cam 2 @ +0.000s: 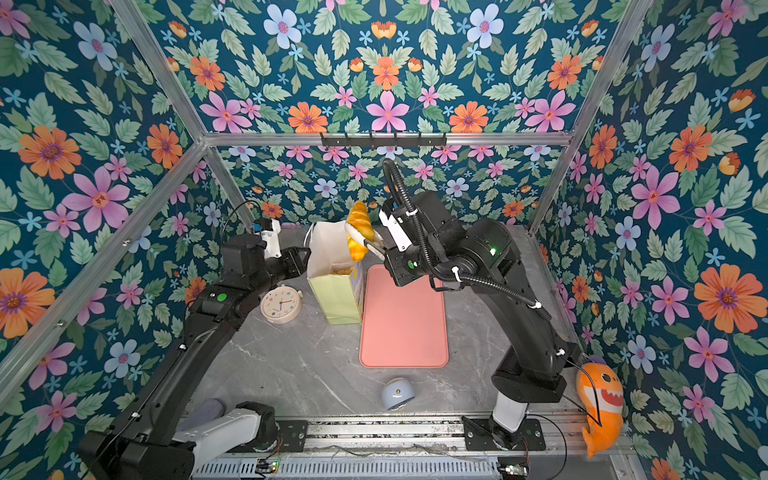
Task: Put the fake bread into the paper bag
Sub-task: 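Carry the croissant with the right gripper's tongs over the bag opening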
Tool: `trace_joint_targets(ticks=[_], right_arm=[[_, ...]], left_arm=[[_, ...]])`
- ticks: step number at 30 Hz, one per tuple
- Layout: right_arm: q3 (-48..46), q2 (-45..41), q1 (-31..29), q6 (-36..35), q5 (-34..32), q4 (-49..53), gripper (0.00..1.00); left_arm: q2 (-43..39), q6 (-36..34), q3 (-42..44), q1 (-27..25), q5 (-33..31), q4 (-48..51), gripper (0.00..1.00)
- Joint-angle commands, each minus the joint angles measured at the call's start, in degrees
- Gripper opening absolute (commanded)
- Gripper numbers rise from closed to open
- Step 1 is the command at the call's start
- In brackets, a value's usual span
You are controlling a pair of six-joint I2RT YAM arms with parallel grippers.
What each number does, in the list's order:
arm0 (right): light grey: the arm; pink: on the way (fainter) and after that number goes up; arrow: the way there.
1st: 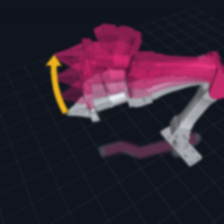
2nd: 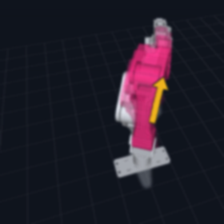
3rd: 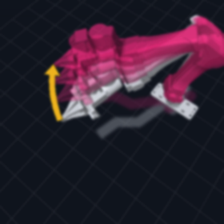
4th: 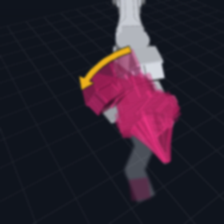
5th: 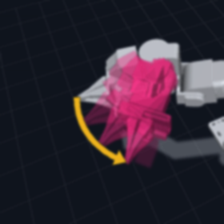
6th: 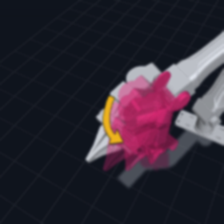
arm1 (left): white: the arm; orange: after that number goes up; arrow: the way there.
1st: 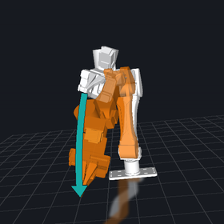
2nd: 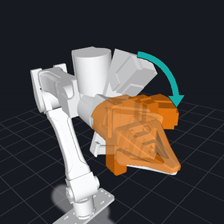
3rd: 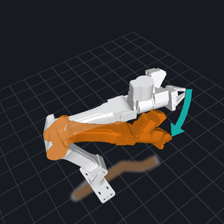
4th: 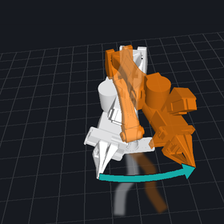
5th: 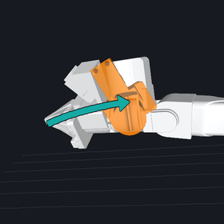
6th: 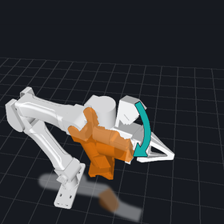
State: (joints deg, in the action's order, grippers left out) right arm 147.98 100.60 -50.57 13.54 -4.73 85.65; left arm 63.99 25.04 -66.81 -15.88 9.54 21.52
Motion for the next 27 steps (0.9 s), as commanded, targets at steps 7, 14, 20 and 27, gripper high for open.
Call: trace_joint_targets(ticks=[7,14,20,27], right_arm=[[0.7,2.5,-0.8,-0.5,3.0,-3.3,0.32],[0.9,3.8,-1.1,-0.3,4.2,-4.1,0.32],[0.9,3.4,-1.5,-0.1,5.2,-5.2,0.32],[0.4,3.0,-1.9,-0.1,8.0,-7.2,0.32]], left_arm=[[-0.7,-0.4,0.0,0.0,-0.6,0.2,0.44],[0.1,-0.3,0.2,0.0,0.1,-0.2,0.44],[0.6,-0.3,0.0,0.0,0.3,-0.4,0.44],[0.6,-0.3,-0.1,0.0,0.3,-0.4,0.44]])
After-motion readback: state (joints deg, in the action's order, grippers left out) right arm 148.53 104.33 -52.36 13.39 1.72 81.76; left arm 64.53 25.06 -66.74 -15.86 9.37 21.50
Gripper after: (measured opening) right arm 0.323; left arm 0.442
